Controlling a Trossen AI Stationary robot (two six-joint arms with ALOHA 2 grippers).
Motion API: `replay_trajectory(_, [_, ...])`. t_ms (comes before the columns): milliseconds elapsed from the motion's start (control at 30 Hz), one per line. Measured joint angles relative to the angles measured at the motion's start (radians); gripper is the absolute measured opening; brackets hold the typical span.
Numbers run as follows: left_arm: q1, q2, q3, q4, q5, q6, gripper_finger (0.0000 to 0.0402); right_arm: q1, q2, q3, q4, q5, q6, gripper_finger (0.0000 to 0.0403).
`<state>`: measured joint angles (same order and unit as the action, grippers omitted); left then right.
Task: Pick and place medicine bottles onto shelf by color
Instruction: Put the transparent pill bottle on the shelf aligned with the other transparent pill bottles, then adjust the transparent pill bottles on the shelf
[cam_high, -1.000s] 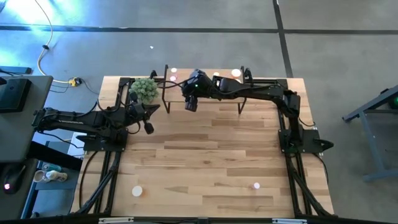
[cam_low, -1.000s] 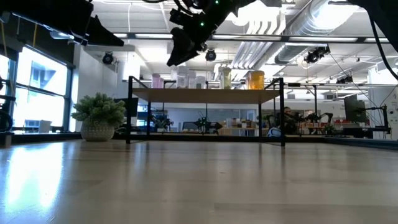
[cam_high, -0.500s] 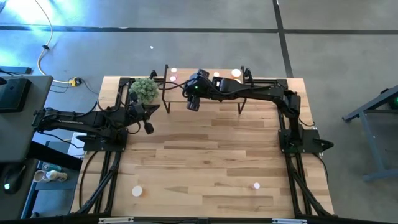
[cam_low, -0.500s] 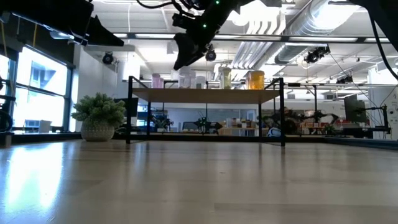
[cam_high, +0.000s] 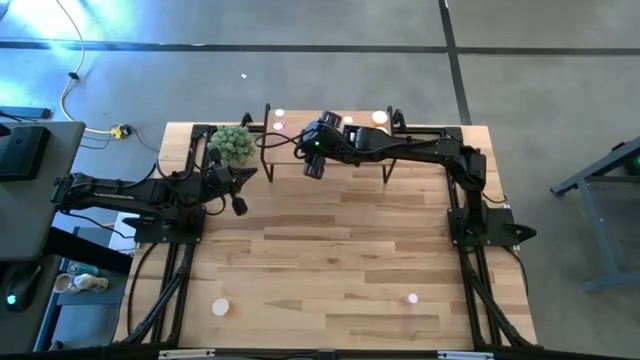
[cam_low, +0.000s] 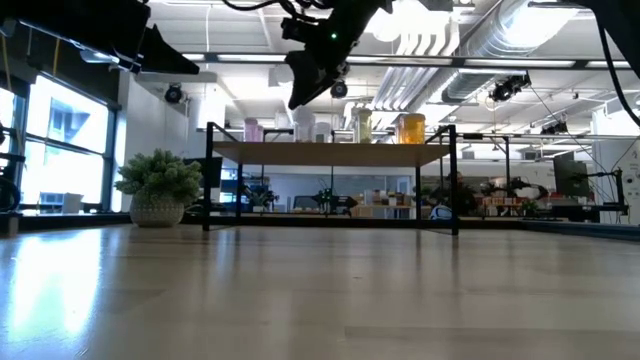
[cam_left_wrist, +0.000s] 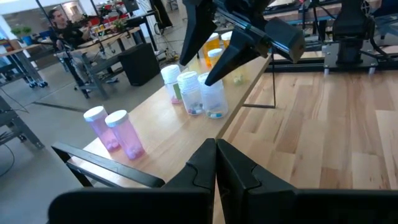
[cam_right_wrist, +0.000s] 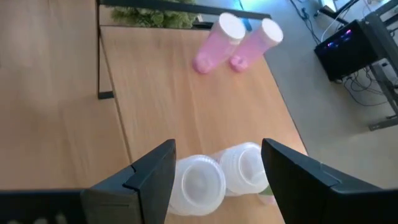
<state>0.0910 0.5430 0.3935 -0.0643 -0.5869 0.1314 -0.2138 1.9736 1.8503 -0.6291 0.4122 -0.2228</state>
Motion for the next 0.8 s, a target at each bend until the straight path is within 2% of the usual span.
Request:
replay_trajectory(233, [0.0, 0.0, 0.0, 0.0, 0.0, 0.0, 0.0, 0.0, 0.0, 0.01, 0.017, 0.003, -0.02, 0.0229])
replay_trajectory(533, [0.0, 0.0, 0.0, -0.009, 0.0, 0.0, 0.0, -0.019, -0.003, 0.153, -0.033, 0.041, -0.02, 0.0229])
replay_trajectory(667, [0.0, 0.0, 0.0, -0.01, 0.0, -0.001, 0.0, -0.066, -0.003, 0.231, -0.083, 0.024, 0.097, 0.0229])
replay_trajectory(800, [0.0, 0.0, 0.0, -0.009, 0.0, -0.008, 0.0, -0.135, -0.004, 0.286, -0.136, -0.108, 0.28, 0.0229])
